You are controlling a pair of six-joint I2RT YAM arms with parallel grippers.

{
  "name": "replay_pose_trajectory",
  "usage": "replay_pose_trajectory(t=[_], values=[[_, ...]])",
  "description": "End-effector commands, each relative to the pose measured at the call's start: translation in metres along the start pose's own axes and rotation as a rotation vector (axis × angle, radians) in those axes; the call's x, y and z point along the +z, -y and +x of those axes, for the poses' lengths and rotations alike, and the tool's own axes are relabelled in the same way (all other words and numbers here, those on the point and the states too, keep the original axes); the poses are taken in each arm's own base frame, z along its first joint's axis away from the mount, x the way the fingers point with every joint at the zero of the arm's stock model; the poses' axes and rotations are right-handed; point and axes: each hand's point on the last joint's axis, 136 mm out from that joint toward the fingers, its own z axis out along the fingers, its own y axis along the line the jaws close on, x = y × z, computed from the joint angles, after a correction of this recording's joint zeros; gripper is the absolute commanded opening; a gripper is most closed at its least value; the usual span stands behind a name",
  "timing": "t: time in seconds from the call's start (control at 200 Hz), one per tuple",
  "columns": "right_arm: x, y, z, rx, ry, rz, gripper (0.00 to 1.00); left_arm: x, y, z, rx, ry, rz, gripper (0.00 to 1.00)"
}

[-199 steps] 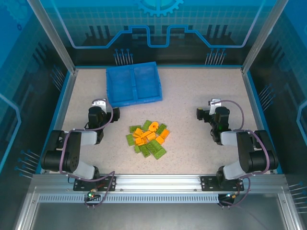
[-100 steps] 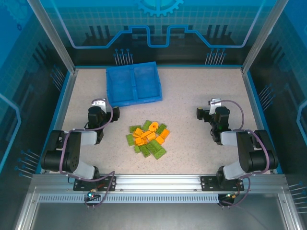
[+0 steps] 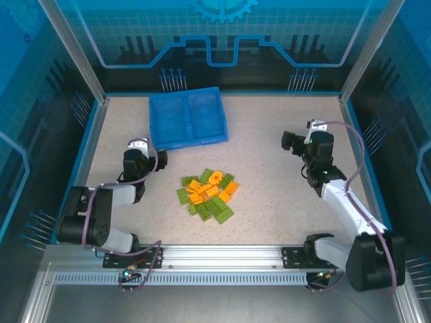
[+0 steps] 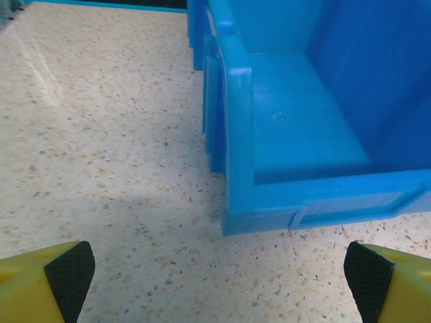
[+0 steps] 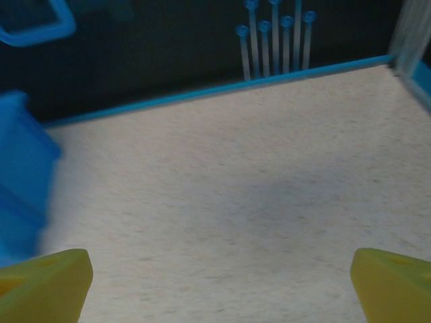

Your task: Sort the legos into containers by color

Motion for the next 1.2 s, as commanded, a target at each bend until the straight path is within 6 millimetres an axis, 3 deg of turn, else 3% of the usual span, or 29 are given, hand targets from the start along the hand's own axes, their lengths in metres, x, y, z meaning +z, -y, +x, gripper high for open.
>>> replay_pose_trajectory(t=[0.0,0.07,0.155,0.28,0.41,0.525,0.65,0.855,1.001,1.196], values=[[-0.028,-0.048,0.085,0.073,-0.436,-0.158,1.0,-0.03,-0.002,-0.032,-0.047,0.042,-0.09,0.99],[-0.039,-0.079,0.105,0.007,-0.552,-0.229,1.0,-0.051,0.008,-0.045,-0.128,0.002,-0.102,0.99],[-0.052,-0.122,0.113,-0.075,-0.642,-0.343,1.0,-0.078,0.031,-0.047,-0.232,-0.1,-0.09,0.99],[-0.068,-0.172,0.135,-0.147,-0.749,-0.499,1.0,-0.113,0.078,-0.022,-0.338,-0.387,-0.028,0.97],[-0.076,-0.195,0.15,-0.17,-0.816,-0.576,1.0,-0.147,0.134,0.023,-0.23,-0.689,0.066,0.96],[-0.073,-0.192,0.158,-0.178,-0.832,-0.559,1.0,-0.17,0.171,0.053,-0.07,-0.839,0.118,0.95],[-0.072,-0.181,0.163,-0.19,-0.835,-0.514,1.0,-0.162,0.18,0.069,0.034,-0.873,0.084,0.92],[-0.076,-0.167,0.165,-0.189,-0.821,-0.479,1.0,-0.131,0.175,0.07,0.109,-0.846,0.045,0.9],[-0.074,-0.163,0.165,-0.181,-0.816,-0.458,1.0,-0.114,0.182,0.075,0.123,-0.862,0.115,0.77],[-0.073,-0.159,0.167,-0.178,-0.823,-0.433,1.0,-0.1,0.182,0.09,0.158,-0.908,0.11,0.72]])
